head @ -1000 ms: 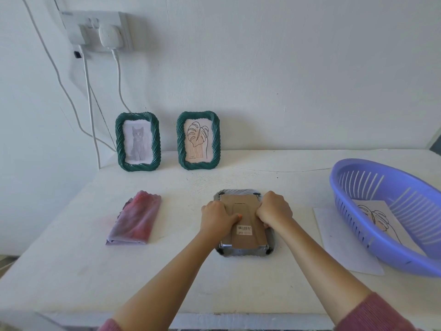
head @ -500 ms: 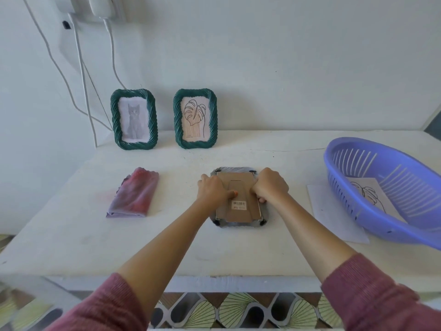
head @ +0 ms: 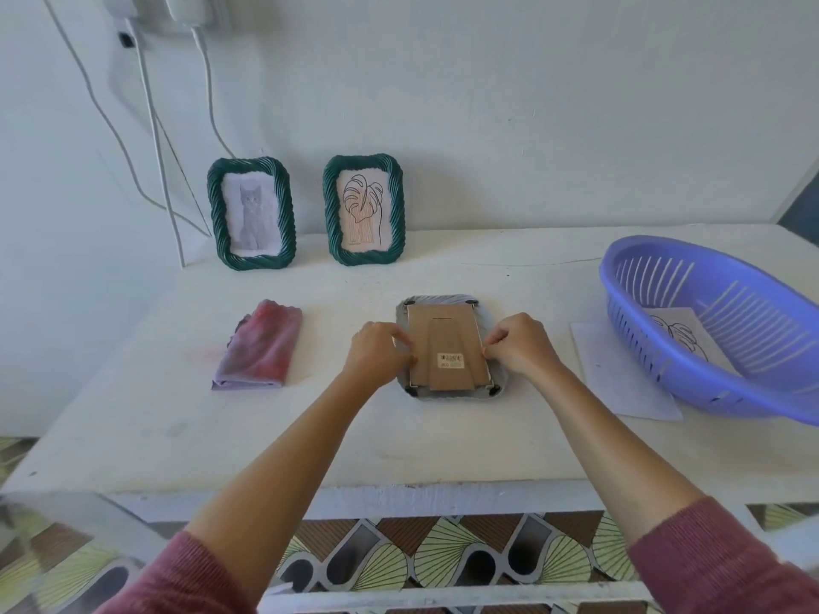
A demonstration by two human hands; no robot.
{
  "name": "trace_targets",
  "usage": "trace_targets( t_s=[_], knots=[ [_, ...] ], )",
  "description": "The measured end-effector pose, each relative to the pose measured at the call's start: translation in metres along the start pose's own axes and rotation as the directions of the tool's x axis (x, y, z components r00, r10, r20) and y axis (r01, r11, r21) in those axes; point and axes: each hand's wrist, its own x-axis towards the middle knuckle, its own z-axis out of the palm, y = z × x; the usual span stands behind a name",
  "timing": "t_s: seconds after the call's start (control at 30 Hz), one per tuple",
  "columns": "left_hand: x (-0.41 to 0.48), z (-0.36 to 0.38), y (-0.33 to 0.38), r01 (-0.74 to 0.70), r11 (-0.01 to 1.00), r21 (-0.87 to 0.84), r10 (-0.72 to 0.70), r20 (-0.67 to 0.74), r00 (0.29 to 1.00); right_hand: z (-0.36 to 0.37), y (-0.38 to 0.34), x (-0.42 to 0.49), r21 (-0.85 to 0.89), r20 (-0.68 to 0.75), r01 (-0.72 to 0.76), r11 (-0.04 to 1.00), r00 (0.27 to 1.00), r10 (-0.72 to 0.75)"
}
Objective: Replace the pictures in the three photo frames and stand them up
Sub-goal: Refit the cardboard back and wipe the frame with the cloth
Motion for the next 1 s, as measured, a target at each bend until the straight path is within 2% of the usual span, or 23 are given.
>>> trace_targets(
  t_s=[0.1, 0.2, 0.3, 0.43, 0.57, 1.0],
  knots=[
    [-0.008, -0.004, -0.007, -0.168, 0.985, -0.031, 0.169, 0.024, 0.985, -0.009, 0.002, -0.012, 0.039, -0.027, 0.117, 0.992, 0.993, -0.116],
    [-0.015, -0.011, -0.015, -0.279, 0.960, -0.001, 0.275, 0.176, 0.945, -0.018, 0.006, -0.022, 0.005, 0.117, 0.203, 0.979, 0.972, -0.203],
    [-0.020, -0.013, -0.020, -0.313, 0.950, -0.002, 0.308, 0.199, 0.931, -0.020, 0.009, -0.029, -0.070, 0.196, 0.240, 0.968, 0.955, -0.223],
    [-0.026, -0.011, -0.020, -0.286, 0.958, 0.038, 0.282, 0.083, 0.956, -0.017, 0.014, -0.031, -0.169, 0.116, 0.231, 0.958, 0.970, -0.213],
    [-0.031, -0.008, -0.022, -0.204, 0.978, 0.031, 0.202, 0.075, 0.977, -0.006, 0.019, -0.033, -0.204, 0.127, 0.214, 0.955, 0.973, -0.191],
    [-0.045, 0.003, -0.011, -0.094, 0.991, -0.097, 0.095, 0.008, 0.995, -0.001, 0.017, -0.042, -0.034, 0.084, 0.166, 0.986, 0.983, -0.163]
  ],
)
